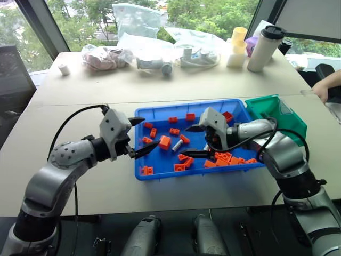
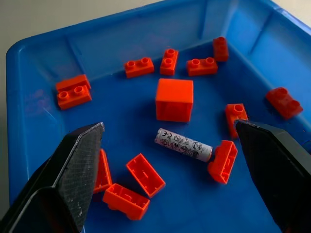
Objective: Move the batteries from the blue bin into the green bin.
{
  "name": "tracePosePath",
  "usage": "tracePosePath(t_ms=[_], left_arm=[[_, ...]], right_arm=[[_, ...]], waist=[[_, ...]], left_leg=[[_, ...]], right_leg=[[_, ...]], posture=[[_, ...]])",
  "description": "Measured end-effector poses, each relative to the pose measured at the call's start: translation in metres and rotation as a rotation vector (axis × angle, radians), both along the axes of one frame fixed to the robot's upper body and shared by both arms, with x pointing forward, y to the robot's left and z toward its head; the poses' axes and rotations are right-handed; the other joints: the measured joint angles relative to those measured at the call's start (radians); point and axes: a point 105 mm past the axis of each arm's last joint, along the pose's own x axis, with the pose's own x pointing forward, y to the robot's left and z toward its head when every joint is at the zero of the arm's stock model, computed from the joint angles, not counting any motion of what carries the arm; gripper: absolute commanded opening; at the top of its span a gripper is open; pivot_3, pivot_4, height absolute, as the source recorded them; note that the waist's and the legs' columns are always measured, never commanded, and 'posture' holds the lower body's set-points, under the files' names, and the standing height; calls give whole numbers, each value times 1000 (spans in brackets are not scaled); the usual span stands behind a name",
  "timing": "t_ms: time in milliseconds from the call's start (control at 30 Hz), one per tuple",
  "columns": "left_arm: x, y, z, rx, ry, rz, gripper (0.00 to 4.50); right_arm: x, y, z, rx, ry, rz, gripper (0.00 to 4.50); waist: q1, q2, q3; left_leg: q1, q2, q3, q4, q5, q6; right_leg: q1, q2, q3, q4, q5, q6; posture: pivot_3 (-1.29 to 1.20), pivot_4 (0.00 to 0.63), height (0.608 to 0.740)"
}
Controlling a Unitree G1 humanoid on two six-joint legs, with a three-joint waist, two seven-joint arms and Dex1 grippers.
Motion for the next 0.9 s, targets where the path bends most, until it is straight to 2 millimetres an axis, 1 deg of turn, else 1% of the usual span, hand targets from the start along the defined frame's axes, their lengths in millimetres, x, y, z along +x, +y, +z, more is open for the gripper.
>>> tracePosePath(t_ms=[133,400,500,567,767,867,900], left_arm=[[2,6,3,8,-11,28,4500],[2,8,4,17,-13,37,4500],[0,9,4,25,-11,40,4500],[-1,10,4,26,-11,45,4500],[-2,11,5,27,-18,50,4500],[-2,11,5,29,-18,51,4500],[-2,11,5,30,-18,52,4500]], right_arm=[[3,9,-18,-39,20,-12,4436],[9,22,-40,-57,62,-33,4436],[17,24,-43,-99,20,-45,4436],[22,19,-49,-129,12,-65,4436],[26,19,-47,-144,-22,-63,4436],[27,18,-46,-152,-29,-56,3623],[27,18,-46,-155,-30,-54,3060]], waist=[[1,0,0],[-1,0,0],[-2,0,0],[0,0,0],[-2,0,0],[-2,0,0],[-2,0,0]], left_leg=[[0,1,0,-1,0,0],[0,1,0,-1,0,0],[0,1,0,-1,0,0],[0,1,0,-1,0,0],[1,1,0,-1,0,0],[1,1,0,-1,0,0],[1,1,0,-1,0,0]], right_leg=[[-1,1,0,0,0,0],[-1,1,0,0,0,0],[-1,1,0,0,0,0],[-1,1,0,0,0,0],[-1,1,0,0,0,0],[-1,1,0,0,0,0],[-1,1,0,0,0,0]], posture=[[0,150,740],[0,150,740],[0,150,740],[0,150,740],[0,150,740],[0,150,740],[0,150,740]])
